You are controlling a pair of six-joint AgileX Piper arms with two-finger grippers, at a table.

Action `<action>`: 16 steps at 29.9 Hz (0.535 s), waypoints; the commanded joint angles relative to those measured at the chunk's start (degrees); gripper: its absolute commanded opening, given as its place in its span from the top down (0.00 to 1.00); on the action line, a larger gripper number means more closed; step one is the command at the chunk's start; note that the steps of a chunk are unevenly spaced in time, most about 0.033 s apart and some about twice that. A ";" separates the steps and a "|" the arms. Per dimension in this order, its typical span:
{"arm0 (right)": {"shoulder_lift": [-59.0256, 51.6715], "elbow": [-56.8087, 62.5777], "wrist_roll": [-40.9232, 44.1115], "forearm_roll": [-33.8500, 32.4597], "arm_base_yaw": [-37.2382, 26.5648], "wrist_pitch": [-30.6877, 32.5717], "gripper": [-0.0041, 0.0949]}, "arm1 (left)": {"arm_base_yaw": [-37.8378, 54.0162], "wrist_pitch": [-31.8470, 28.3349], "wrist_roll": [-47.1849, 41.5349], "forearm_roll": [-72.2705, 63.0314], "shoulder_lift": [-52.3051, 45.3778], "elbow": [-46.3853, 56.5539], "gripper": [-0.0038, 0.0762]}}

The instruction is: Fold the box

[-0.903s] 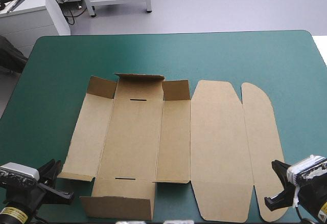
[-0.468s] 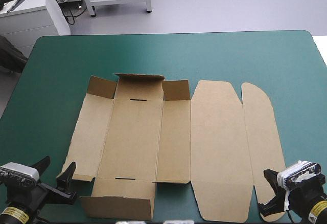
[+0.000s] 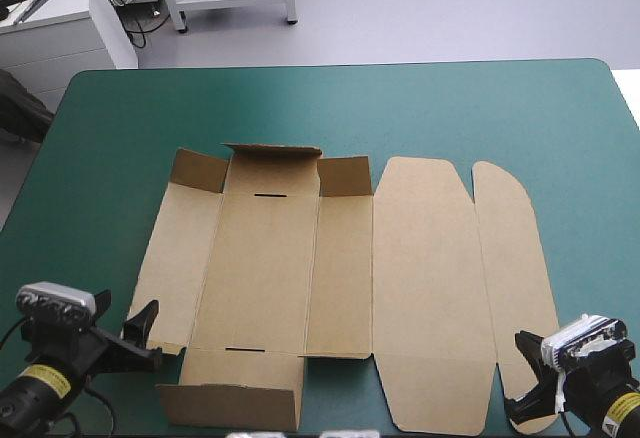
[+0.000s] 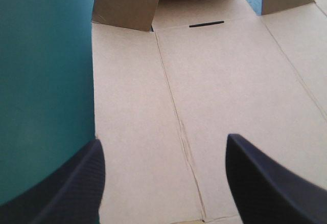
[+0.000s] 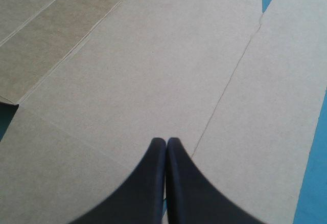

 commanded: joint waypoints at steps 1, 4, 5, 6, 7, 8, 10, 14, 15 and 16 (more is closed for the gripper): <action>0.64 -1.37 -0.45 -0.42 -0.17 -4.03 0.98 | -0.20 -1.92 -2.21 2.70 9.45 -6.82 0.36; 0.64 -1.37 -0.54 -0.05 -0.17 -4.03 0.98 | -0.20 2.83 -3.94 5.29 18.30 -12.20 0.36; 0.64 -1.37 -0.54 0.10 -0.17 -4.03 0.98 | -0.20 4.03 -3.94 5.96 21.34 -13.63 0.36; 0.64 -1.37 -0.54 0.10 -0.17 -4.03 0.98 | -0.20 5.23 -3.94 7.05 24.24 -15.62 0.36; 0.64 -1.37 -0.54 0.10 -0.17 -4.03 0.98 | -0.20 5.68 -3.94 7.71 26.98 -16.83 0.36; 0.64 -1.37 -0.54 0.10 -0.17 -4.03 0.98 | -0.20 5.94 -4.51 8.57 29.05 -18.19 0.36; 0.64 -1.37 -0.54 0.17 -0.17 -4.03 0.98 | 0.37 5.94 -6.87 10.58 33.88 -20.54 0.36; 0.64 -1.37 -1.74 1.28 -0.17 -4.03 0.98 | 5.99 5.94 -5.98 8.29 40.99 -23.43 0.36; 0.64 -1.37 -2.10 1.70 -0.17 -4.03 0.98 | 8.19 5.94 -4.23 6.39 42.42 -23.86 0.36; 0.64 -1.37 -2.40 1.95 -0.17 -4.03 0.98 | 10.61 5.94 -1.90 3.97 43.68 -23.99 0.36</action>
